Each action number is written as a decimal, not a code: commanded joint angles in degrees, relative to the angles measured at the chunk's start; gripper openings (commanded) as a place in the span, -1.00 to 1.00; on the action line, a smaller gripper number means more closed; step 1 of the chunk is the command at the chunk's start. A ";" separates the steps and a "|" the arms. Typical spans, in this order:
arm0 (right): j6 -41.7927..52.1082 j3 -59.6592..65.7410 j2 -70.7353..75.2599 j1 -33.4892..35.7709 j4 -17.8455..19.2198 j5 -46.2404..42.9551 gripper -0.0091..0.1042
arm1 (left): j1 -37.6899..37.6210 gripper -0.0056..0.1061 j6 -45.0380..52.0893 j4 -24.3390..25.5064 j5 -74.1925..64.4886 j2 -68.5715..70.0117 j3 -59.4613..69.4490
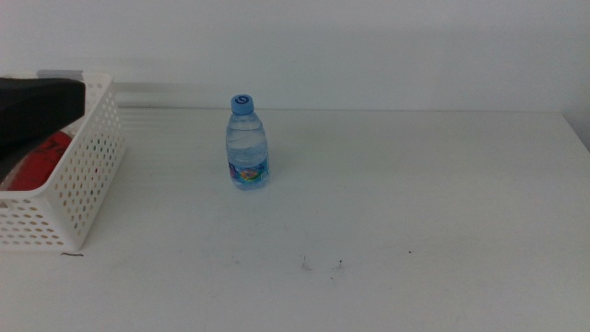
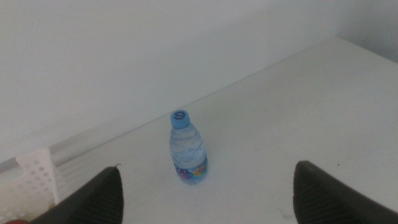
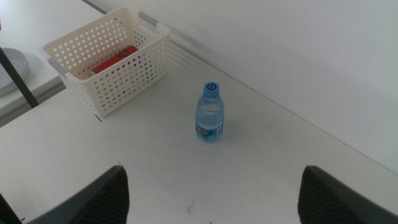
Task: Use arms to grab the bottles and put them into the dustbin to the left of the table.
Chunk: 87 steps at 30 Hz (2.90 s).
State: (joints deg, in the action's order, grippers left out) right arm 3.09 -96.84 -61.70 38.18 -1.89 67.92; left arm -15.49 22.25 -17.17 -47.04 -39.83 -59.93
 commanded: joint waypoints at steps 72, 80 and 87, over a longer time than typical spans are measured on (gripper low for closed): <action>0.39 -0.55 0.29 0.07 0.17 -0.27 0.76 | -10.55 0.78 -26.73 16.78 112.87 -62.17 37.24; 0.39 -0.55 0.29 0.07 0.17 -0.27 0.76 | -4.48 0.78 -29.79 25.83 112.11 -71.98 27.52; 0.39 -0.55 0.29 0.07 0.17 -0.27 0.76 | -4.40 0.78 -29.79 25.08 111.96 -77.67 21.30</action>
State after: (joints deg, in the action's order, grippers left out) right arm 3.09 -96.84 -61.70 38.18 -1.89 67.92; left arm -20.02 -6.70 7.75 64.55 -116.67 -37.34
